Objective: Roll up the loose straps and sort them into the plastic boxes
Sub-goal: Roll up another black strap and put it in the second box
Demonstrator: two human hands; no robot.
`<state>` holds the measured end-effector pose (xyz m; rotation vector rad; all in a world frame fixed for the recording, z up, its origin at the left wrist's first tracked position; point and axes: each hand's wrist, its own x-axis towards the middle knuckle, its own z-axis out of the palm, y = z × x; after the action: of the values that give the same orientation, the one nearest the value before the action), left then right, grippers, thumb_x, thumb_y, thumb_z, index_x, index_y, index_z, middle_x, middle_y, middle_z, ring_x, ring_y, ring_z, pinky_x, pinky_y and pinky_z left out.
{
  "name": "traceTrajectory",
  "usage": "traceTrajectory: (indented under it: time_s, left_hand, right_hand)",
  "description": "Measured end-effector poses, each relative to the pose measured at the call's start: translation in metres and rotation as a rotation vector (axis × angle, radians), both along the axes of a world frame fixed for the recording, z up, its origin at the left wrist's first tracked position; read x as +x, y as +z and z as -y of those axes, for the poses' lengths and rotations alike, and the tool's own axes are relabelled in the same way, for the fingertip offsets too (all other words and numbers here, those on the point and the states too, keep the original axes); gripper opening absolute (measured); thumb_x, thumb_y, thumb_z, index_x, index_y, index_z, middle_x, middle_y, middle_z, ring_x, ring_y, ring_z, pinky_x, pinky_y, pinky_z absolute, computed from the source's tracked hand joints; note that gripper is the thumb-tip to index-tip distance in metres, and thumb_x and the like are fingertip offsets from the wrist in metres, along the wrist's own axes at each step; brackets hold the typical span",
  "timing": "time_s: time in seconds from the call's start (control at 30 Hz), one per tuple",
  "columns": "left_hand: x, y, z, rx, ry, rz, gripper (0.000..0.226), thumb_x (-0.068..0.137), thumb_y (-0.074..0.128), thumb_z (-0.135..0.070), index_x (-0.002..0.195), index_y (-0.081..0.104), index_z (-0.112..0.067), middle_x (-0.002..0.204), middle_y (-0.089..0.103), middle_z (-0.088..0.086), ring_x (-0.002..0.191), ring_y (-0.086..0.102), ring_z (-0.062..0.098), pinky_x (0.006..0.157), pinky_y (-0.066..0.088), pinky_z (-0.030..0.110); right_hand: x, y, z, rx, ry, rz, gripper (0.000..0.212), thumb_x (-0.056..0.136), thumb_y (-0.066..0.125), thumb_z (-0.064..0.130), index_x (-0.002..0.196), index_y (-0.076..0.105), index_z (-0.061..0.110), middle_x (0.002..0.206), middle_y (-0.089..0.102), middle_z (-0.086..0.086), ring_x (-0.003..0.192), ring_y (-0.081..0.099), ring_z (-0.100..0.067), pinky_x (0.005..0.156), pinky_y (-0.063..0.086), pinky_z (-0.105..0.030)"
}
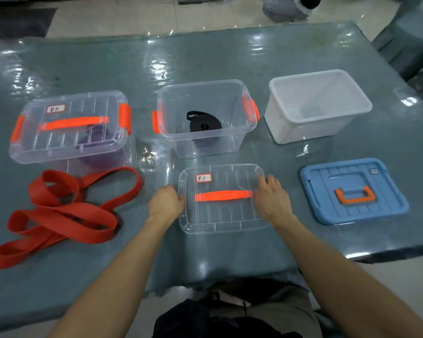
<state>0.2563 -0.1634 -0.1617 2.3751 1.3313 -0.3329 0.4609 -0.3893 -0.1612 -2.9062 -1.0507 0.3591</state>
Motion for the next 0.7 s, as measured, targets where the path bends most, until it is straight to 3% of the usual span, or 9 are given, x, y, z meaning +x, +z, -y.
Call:
traceTrajectory:
  time_s: [0.1,0.17,0.3,0.43,0.57,0.7]
  left_hand:
    - [-0.001,-0.006,0.006,-0.067,0.064,0.019,0.036,0.105,0.057,-0.032,0.108,0.073,0.0,0.114,0.076,0.025,0.107,0.073,0.045,0.091,0.059,0.046]
    - [-0.001,-0.01,0.007,-0.143,0.16,0.059,0.034,0.102,0.061,-0.027,0.1,0.077,0.003,0.107,0.078,0.028,0.103,0.074,0.045,0.089,0.06,0.046]
    - [-0.005,-0.014,0.008,-0.233,0.369,0.173,0.016,0.092,0.069,-0.01,0.084,0.083,-0.005,0.09,0.081,0.02,0.094,0.078,0.036,0.085,0.064,0.042]
    - [-0.009,-0.016,0.027,-0.253,0.518,0.357,0.003,0.094,0.075,-0.012,0.094,0.078,-0.013,0.099,0.081,0.013,0.1,0.076,0.033,0.088,0.058,0.035]
    - [-0.021,-0.017,0.048,-0.226,0.656,0.571,0.006,0.101,0.066,-0.008,0.105,0.062,-0.006,0.104,0.075,0.019,0.1,0.074,0.039,0.098,0.058,0.052]
    - [-0.038,-0.003,0.068,-0.178,0.73,0.704,0.009,0.102,0.064,-0.008,0.109,0.061,-0.004,0.106,0.075,0.022,0.101,0.073,0.041,0.098,0.058,0.057]
  right_hand:
    - [-0.003,-0.007,0.011,-0.036,-0.097,-0.023,0.023,0.106,0.049,0.014,0.127,0.052,0.005,0.125,0.06,-0.015,0.111,0.066,-0.036,0.087,0.053,-0.044]
    - [-0.001,-0.011,0.014,-0.091,-0.088,-0.038,0.022,0.11,0.045,0.019,0.124,0.053,0.004,0.126,0.06,-0.016,0.111,0.069,-0.035,0.088,0.054,-0.042]
    - [0.008,-0.015,0.013,-0.164,-0.025,-0.035,0.024,0.107,0.041,0.01,0.125,0.056,0.003,0.127,0.06,-0.015,0.113,0.067,-0.033,0.09,0.054,-0.04]
    - [0.015,-0.015,0.019,-0.087,-0.056,0.002,0.022,0.11,0.043,0.018,0.12,0.056,0.003,0.122,0.064,-0.016,0.104,0.071,-0.035,0.083,0.054,-0.04]
    - [0.019,-0.007,0.02,0.091,0.016,-0.009,0.029,0.11,0.047,0.027,0.119,0.057,0.001,0.118,0.064,-0.017,0.099,0.07,-0.034,0.081,0.053,-0.04]
    - [0.017,0.018,0.023,0.189,0.072,-0.033,0.033,0.109,0.049,0.032,0.124,0.057,0.004,0.121,0.061,-0.015,0.1,0.07,-0.036,0.082,0.055,-0.043]
